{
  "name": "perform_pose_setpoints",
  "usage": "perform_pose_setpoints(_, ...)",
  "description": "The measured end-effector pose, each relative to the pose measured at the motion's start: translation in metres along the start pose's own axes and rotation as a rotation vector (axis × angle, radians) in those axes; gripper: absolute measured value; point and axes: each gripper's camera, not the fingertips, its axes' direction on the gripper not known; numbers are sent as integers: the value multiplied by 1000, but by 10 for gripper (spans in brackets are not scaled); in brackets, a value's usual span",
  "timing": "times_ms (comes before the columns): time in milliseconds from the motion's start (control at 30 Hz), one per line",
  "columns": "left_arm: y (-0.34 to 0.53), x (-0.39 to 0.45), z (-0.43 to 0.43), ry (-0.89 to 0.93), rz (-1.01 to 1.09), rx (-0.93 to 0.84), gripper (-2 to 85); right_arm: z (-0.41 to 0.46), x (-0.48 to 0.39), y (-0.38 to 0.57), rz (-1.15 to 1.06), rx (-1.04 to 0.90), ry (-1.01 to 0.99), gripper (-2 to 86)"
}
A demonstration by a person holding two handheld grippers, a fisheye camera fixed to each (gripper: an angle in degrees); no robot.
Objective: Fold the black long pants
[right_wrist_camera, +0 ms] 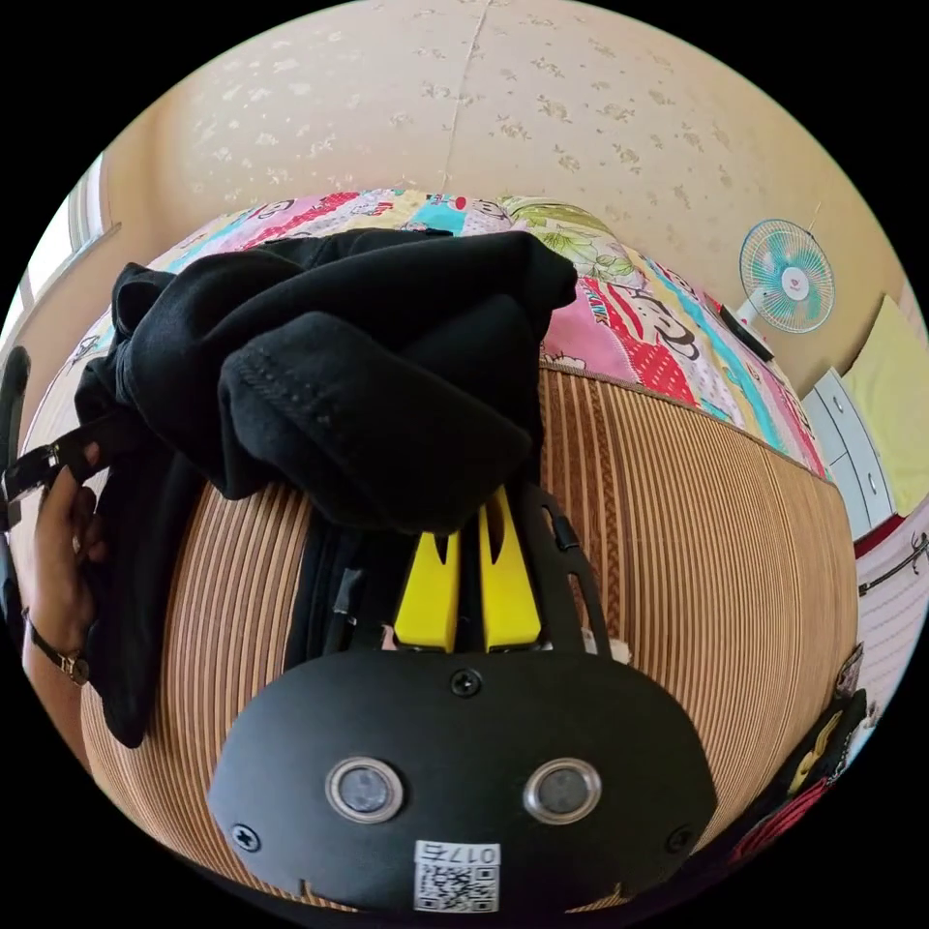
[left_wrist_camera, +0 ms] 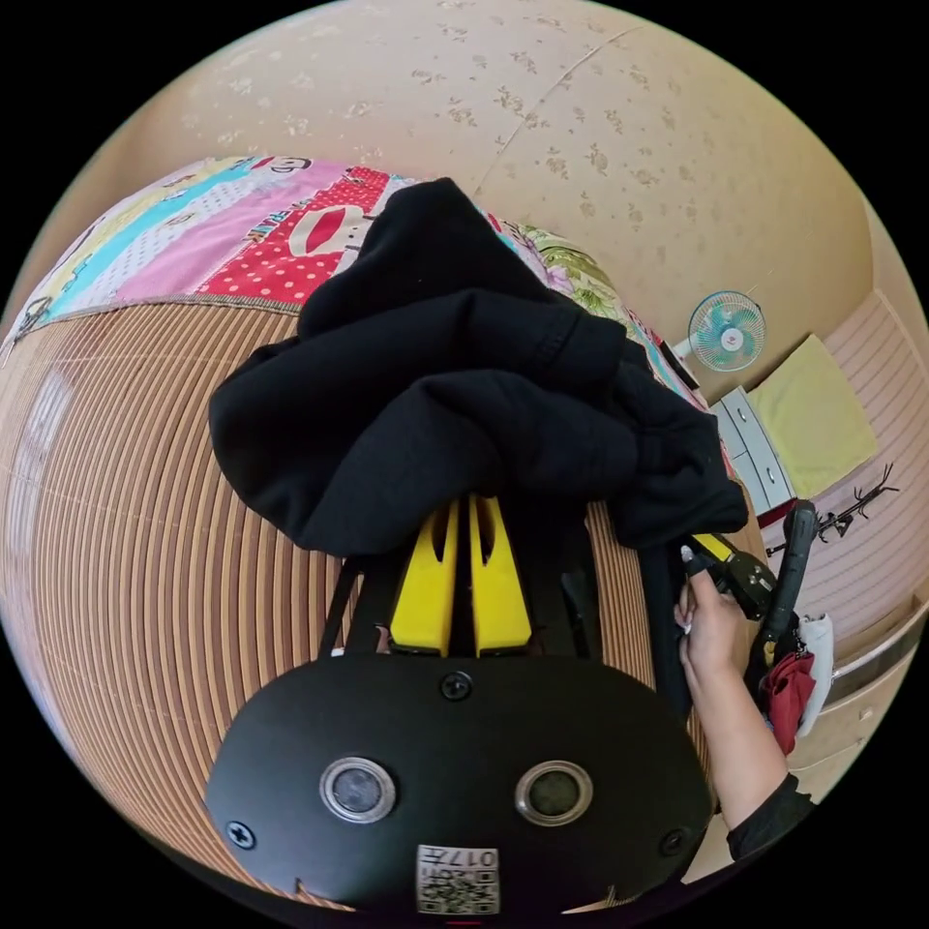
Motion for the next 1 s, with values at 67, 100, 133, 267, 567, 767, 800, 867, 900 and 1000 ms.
perform_pose_setpoints(67, -2, 9, 5, -54, 33, 9, -9, 6, 14, -6, 31, -4, -62, 45)
perform_pose_setpoints(100, 0, 15, 5, -84, 47, 13, -9, 5, 17, -4, 36, -1, -79, 44)
perform_pose_setpoints(133, 5, 27, 6, -145, 76, 22, -10, 3, 16, 0, 28, -1, -78, 43)
perform_pose_setpoints(267, 31, 42, -1, -219, 95, 13, -10, -10, 11, 28, 8, -29, -50, 35)
perform_pose_setpoints(567, 210, 40, -83, -151, -30, -50, -10, -90, 29, 179, 86, -96, -137, 27)
perform_pose_setpoints(767, 345, 45, -148, -90, -70, -57, -10, -168, 22, 310, 63, -121, -120, 28)
perform_pose_setpoints(800, 358, 45, -154, -81, -75, -60, -10, -183, 22, 336, 61, -122, -117, 28)
perform_pose_setpoints(867, 405, 49, -178, -68, -73, -71, -10, -205, 28, 372, 72, -125, -135, 29)
perform_pose_setpoints(900, 417, 50, -184, -69, -70, -75, -10, -218, 34, 394, 86, -128, -159, 29)
perform_pose_setpoints(1000, 471, 56, -212, -74, -59, -70, -9, -247, 48, 443, 111, -127, -206, 31)
